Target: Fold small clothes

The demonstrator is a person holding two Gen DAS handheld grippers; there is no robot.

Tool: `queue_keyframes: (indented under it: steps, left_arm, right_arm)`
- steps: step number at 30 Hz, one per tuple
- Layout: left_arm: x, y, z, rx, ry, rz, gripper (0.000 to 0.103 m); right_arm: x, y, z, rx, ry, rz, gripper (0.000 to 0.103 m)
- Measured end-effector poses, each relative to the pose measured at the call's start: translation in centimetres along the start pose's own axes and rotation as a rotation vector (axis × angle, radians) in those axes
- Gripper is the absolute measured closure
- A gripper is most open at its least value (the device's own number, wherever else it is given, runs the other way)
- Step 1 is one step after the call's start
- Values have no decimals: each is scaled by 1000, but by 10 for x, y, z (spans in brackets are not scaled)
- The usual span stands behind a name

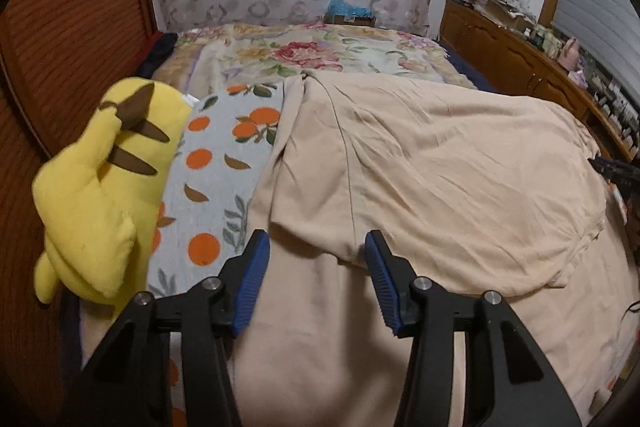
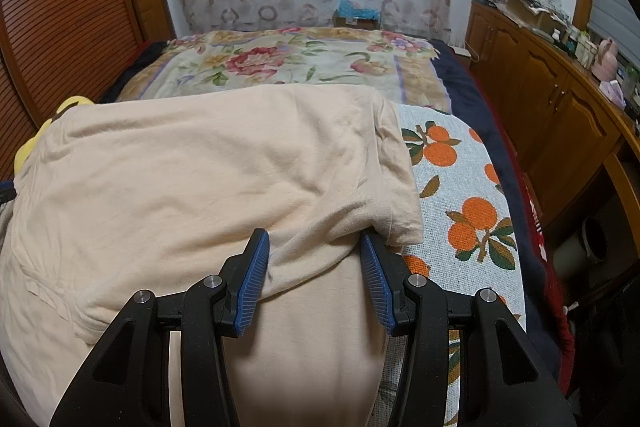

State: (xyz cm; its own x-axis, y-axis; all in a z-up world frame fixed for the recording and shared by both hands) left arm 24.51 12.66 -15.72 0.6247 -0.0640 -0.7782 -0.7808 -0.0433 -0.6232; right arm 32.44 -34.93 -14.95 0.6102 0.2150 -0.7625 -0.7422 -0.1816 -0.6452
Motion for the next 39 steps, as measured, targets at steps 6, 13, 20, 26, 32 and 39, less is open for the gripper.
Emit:
queue_keyframes:
  steps: [6, 13, 20, 26, 32, 39]
  left_arm:
    - [10, -6, -6, -16, 67, 8, 66]
    - [19, -19, -5, -62, 80, 19, 70]
    - [18, -16, -5, -16, 75, 1, 94]
    - [9, -26, -5, -27, 97, -58, 101]
    - [-10, -38, -8, -15, 112, -124, 103]
    - [-44, -49, -9, -15, 120, -216, 103]
  right_arm:
    - [0, 0, 0, 0, 0, 0, 55]
    - [0, 0, 0, -1, 0, 0, 55]
    - [-1, 1, 1, -19, 17, 1, 56]
    - [1, -9, -9, 32, -29, 14, 79]
    - [-7, -20, -1, 10, -48, -18, 101]
    - [-48, -32, 13, -28, -39, -134, 102]
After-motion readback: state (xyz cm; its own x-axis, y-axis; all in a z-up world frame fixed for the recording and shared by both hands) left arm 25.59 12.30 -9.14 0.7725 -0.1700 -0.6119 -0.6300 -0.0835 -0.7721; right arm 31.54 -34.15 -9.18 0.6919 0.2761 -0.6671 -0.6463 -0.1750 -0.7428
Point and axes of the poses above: each gripper's, at about its wrist camera, not at the fingertips, and x roughly the way its jaws point, z to its left, y to its underside, the point moved 4 cm from there along x, roughly the way its jaws point, and after that the axes turned 2 degrees about -y, right-handed, at the moved point
